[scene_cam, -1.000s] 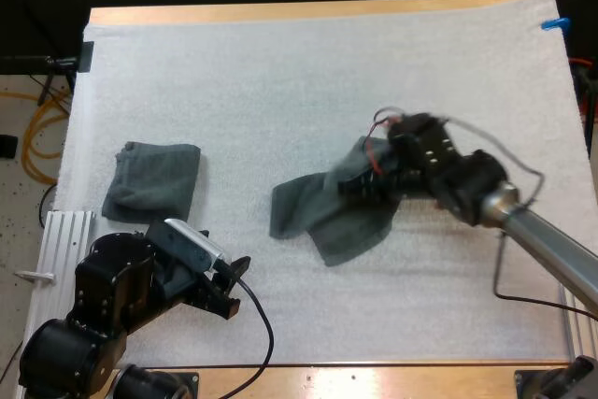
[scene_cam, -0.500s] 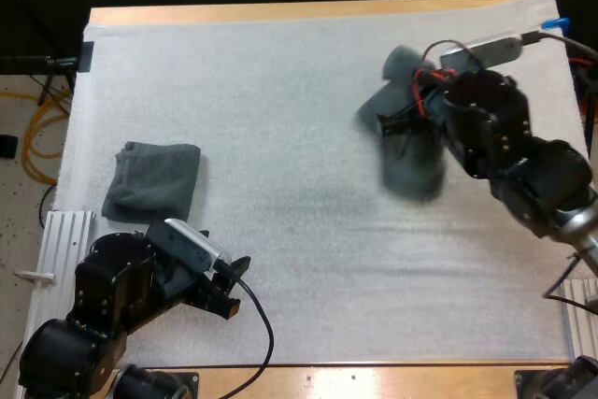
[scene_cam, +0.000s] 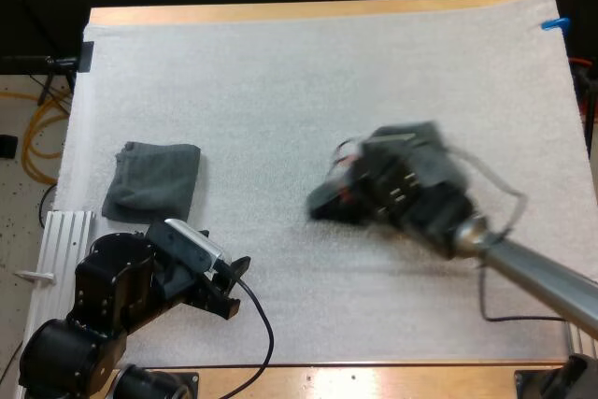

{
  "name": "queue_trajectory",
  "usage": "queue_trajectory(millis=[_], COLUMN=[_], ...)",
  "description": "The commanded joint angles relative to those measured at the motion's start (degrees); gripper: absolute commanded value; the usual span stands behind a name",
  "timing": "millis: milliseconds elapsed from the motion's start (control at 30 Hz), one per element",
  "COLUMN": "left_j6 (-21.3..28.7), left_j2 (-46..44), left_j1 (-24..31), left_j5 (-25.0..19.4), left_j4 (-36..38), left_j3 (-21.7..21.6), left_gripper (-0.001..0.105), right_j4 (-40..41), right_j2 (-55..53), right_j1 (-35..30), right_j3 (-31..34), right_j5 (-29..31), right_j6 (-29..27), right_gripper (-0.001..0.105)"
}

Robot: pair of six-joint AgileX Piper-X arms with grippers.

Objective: Pick towel from pile fold and stack

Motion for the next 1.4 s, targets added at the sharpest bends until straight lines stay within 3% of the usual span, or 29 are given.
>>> queue_trajectory(millis=[0, 233, 467, 567, 633, 767, 867, 1033, 1133, 1367], left_j6=[-0.1, -0.1, -0.1, -0.1, -0.1, -0.1, -0.1, -0.1, -0.1, -0.1], left_j2=[-0.2, -0.2, -0.2, -0.2, -0.2, -0.2, -0.2, -0.2, -0.2, -0.2], left_j1=[-0.2, -0.2, -0.2, -0.2, -0.2, -0.2, -0.2, -0.2, -0.2, -0.2], left_j5=[0.2, 0.2, 0.2, 0.2, 0.2, 0.2, 0.2, 0.2, 0.1, -0.2], left_j4=[-0.2, -0.2, -0.2, -0.2, -0.2, -0.2, -0.2, -0.2, -0.2, -0.2], left_j3=[-0.2, -0.2, -0.2, -0.2, -0.2, -0.2, -0.2, -0.9, -2.2, -3.1], left_gripper=[0.065, 0.065, 0.065, 0.065, 0.065, 0.065, 0.065, 0.065, 0.065, 0.065], right_j4=[-5.2, -20.9, -18.4, -16.5, -16.4, -16.4, -14.6, -4.9, -0.9, 0.0], right_j2=[0.9, 3.7, 3.7, 3.7, 3.4, 2.3, 1.5, 0.9, 0.9, 1.2], right_j1=[2.1, 10.0, 10.6, 10.6, 10.6, 10.6, 9.8, 4.7, 0.2, -10.7], right_j3=[-0.5, -0.5, -0.5, -0.5, -0.5, -0.5, -0.5, -0.5, -0.5, -0.5], right_j5=[-3.1, -2.9, -6.3, -10.9, -14.3, -15.8, -13.9, -6.0, -5.3, -4.7], right_j6=[0.8, 0.8, 0.8, 0.8, 0.8, 0.1, -2.5, -6.8, -7.4, -9.3], right_gripper=[0.000, 0.000, 0.002, 0.017, 0.037, 0.061, 0.062, 0.062, 0.062, 0.062])
